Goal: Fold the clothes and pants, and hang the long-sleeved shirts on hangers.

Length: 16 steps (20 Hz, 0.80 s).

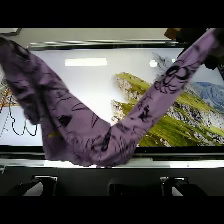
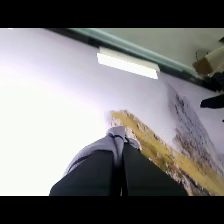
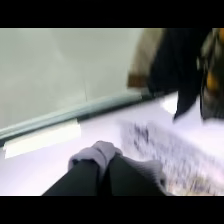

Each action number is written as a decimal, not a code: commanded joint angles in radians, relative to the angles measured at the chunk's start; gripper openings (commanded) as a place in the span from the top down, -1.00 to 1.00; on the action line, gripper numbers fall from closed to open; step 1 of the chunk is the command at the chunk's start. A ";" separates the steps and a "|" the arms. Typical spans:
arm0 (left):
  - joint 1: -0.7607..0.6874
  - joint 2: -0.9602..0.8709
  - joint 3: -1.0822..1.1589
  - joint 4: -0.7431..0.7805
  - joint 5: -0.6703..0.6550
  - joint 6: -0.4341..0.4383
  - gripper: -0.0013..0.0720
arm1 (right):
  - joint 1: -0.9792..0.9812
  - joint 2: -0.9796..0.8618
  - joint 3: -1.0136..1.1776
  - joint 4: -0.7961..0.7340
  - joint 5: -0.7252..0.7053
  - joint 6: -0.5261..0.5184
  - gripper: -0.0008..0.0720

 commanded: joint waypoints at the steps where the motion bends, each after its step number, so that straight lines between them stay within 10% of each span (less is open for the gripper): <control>1: -0.043 -0.239 -0.047 -0.030 -0.069 0.053 0.88 | -0.080 -0.286 0.001 0.037 -0.025 0.369 0.85; 7: -0.114 -0.562 -0.047 -0.030 -0.150 0.053 0.88 | -0.092 -0.536 0.001 0.249 -0.179 0.334 0.84; 10: -0.129 -0.630 -0.046 -0.030 -0.151 0.053 0.88 | -0.092 -0.575 0.001 0.420 -0.128 0.140 0.82; 13: -0.122 -0.634 -0.046 -0.026 -0.153 0.058 0.88 | -0.107 -0.550 0.001 0.483 0.034 0.056 -0.35; 16: -0.089 -0.619 -0.033 -0.026 -0.111 0.065 0.88 | -0.198 -0.466 0.001 0.562 0.261 -0.178 -0.38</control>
